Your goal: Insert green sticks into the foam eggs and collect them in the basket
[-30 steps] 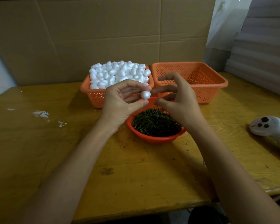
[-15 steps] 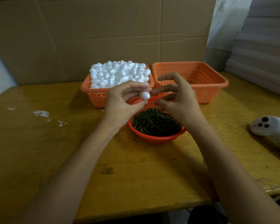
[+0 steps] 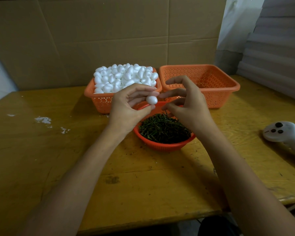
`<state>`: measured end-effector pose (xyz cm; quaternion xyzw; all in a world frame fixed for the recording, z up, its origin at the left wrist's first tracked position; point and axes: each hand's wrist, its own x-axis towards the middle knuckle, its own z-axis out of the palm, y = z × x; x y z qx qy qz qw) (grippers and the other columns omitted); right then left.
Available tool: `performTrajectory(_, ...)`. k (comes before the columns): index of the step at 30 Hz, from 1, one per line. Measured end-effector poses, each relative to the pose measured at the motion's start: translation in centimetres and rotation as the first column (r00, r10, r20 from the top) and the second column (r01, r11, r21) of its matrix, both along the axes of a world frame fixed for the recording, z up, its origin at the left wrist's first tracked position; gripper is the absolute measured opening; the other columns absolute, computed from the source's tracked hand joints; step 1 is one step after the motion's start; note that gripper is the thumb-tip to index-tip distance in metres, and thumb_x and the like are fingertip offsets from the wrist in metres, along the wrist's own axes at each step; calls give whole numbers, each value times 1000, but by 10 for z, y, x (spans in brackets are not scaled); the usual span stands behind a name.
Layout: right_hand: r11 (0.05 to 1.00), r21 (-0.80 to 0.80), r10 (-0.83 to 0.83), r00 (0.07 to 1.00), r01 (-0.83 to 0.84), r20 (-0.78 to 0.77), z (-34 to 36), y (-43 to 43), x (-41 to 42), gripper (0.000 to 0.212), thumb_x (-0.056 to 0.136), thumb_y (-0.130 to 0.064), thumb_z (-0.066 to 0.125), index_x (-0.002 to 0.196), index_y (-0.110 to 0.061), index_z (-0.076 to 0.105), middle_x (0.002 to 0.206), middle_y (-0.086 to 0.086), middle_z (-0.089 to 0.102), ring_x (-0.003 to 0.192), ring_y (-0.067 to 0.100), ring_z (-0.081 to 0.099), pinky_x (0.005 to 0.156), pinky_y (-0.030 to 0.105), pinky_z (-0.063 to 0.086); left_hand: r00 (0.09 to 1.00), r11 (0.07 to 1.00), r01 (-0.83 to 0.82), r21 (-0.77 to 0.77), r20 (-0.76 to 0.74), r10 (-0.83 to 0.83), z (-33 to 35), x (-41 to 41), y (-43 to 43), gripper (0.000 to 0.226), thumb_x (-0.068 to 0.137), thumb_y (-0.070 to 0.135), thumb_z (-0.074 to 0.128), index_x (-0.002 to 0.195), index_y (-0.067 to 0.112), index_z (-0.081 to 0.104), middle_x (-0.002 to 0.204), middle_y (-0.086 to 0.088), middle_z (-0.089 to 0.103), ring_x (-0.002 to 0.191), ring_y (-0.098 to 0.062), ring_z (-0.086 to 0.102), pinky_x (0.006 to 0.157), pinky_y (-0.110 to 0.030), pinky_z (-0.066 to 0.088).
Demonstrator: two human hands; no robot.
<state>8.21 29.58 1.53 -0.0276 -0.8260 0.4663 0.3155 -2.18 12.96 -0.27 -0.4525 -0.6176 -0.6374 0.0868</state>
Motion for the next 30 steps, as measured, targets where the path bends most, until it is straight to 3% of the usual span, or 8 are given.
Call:
performTrajectory(7,1000,-18,2,1000,-2,5,1,-1,1,50,86,13,61,124,-20,55,100,-3,77,77,16,77,69,54,62,1000,1000,-1,13,13,0,2,0,0,44,78,-7,88,113,15,71,109,6,80,111,-15,76,96,-27,59)
performTrajectory(17,999,-33,-6,1000,7,17,2,-1,1,52,85,8,70,124,-24,56,101,-3,77,79,17,77,72,49,64,1000,999,13,34,26,-14,4,1,-1,44,80,2,89,112,26,72,112,5,80,110,-17,76,95,-28,60)
performTrajectory(30,999,-38,-6,1000,7,21,2,-1,1,53,84,8,69,124,-25,55,101,-3,77,79,21,76,70,52,63,998,998,40,47,45,-42,1,0,-1,33,84,-3,85,108,17,75,112,-1,80,113,-20,75,97,-33,60)
